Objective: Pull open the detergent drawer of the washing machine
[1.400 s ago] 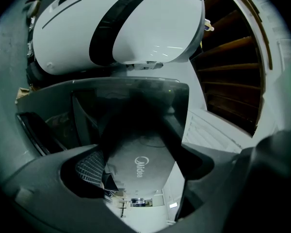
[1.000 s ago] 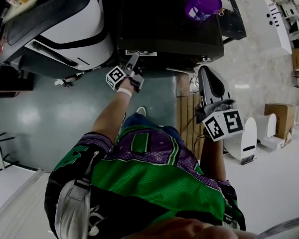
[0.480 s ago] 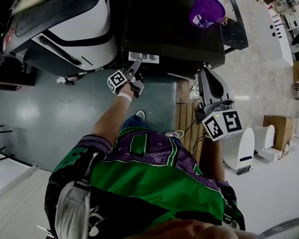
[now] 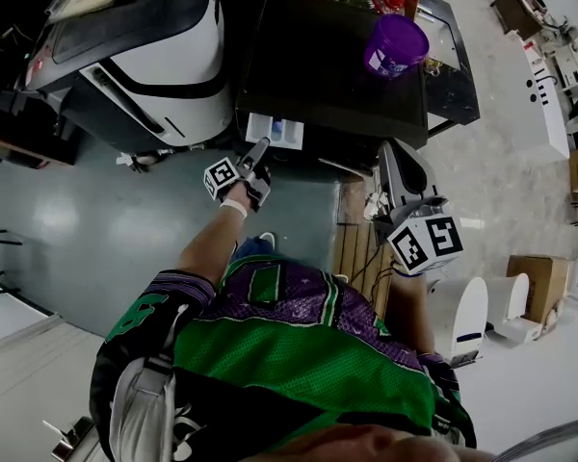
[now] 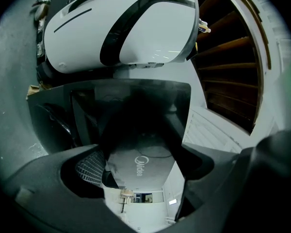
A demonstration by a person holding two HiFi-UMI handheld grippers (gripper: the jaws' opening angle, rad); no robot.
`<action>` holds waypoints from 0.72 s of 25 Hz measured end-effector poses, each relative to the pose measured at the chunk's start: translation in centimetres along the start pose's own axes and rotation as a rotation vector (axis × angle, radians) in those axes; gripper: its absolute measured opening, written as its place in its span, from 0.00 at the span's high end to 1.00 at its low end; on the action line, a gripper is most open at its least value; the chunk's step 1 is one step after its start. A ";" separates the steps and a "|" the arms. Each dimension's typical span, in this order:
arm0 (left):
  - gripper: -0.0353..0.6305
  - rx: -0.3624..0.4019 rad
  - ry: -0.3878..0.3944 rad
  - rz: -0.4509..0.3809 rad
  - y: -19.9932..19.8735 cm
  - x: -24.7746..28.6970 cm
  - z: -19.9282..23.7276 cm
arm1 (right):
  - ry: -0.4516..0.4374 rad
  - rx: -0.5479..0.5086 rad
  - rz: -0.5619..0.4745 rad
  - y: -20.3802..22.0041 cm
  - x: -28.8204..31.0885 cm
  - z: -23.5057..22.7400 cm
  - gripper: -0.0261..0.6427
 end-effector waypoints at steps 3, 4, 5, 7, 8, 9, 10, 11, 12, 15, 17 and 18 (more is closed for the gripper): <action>0.29 0.000 -0.002 0.010 0.6 -0.9 0.1 | -0.004 -0.004 0.001 -0.4 -0.6 -0.4 0.96; 0.29 -0.002 -0.003 0.006 0.8 -1.2 0.1 | 0.001 -0.010 0.006 -0.4 -0.8 -0.6 0.96; 0.29 -0.005 -0.005 -0.001 1.0 -1.4 0.1 | 0.009 -0.016 0.008 -0.5 -1.1 -0.9 0.96; 0.29 -0.012 -0.008 -0.013 1.4 -1.7 0.0 | 0.023 -0.018 -0.001 -0.7 -1.5 -1.6 0.96; 0.29 -0.016 -0.010 -0.015 1.4 -1.8 -0.1 | 0.028 -0.016 -0.010 -0.8 -1.7 -1.8 0.96; 0.29 -0.018 -0.014 -0.014 1.5 -1.9 -0.2 | 0.032 -0.013 -0.019 -0.9 -1.8 -2.0 0.96; 0.29 -0.020 -0.019 -0.011 1.5 -2.0 -0.2 | 0.035 -0.010 -0.028 -0.9 -1.9 -2.0 0.96; 0.29 -0.021 -0.023 -0.007 1.4 -2.0 -0.1 | 0.038 -0.008 -0.035 -0.9 -1.9 -2.1 0.96; 0.29 -0.023 -0.026 -0.004 1.4 -2.1 -0.2 | 0.040 -0.005 -0.042 -0.9 -1.9 -2.1 0.96; 0.29 -0.027 -0.030 -0.001 1.5 -2.3 -0.1 | 0.045 0.005 -0.051 -0.8 -2.0 -2.1 0.96; 0.29 -0.022 -0.028 0.004 1.6 -2.5 0.2 | 0.052 0.011 -0.053 -0.7 -2.1 -2.2 0.96; 0.29 -0.018 -0.024 0.010 1.6 -2.6 0.3 | 0.056 0.013 -0.055 -0.7 -2.2 -2.2 0.96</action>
Point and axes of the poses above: the fingertips, and each gripper's own axes: x forward along the fingers, z to its left, y out of its underside, the point moved 7 cm from there along -x, backward along the fingers, and after that the axes turned 15 degrees about -y, right-handed, at the moved point
